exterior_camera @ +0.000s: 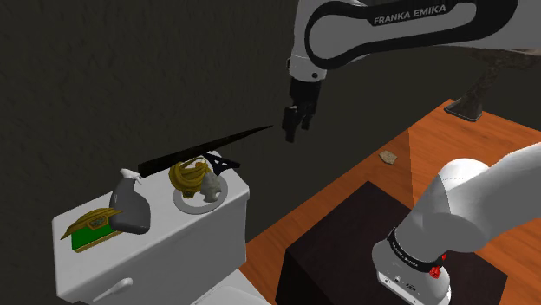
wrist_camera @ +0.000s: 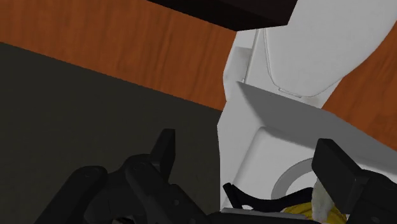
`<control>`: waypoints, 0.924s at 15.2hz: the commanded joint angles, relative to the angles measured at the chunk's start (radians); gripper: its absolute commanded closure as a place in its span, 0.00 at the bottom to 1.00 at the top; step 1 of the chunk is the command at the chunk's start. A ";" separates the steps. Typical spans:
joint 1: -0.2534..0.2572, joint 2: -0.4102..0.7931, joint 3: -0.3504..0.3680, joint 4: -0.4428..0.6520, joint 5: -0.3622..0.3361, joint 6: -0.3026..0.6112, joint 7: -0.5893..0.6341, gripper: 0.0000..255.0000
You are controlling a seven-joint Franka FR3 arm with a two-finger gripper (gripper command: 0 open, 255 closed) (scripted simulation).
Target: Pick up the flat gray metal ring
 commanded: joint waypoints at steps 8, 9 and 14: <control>0.072 0.273 0.112 0.116 -0.027 0.186 0.007 0.00; 0.079 0.305 0.124 0.134 -0.036 0.203 0.010 0.00; 0.119 0.466 0.175 0.234 -0.096 0.272 0.034 0.00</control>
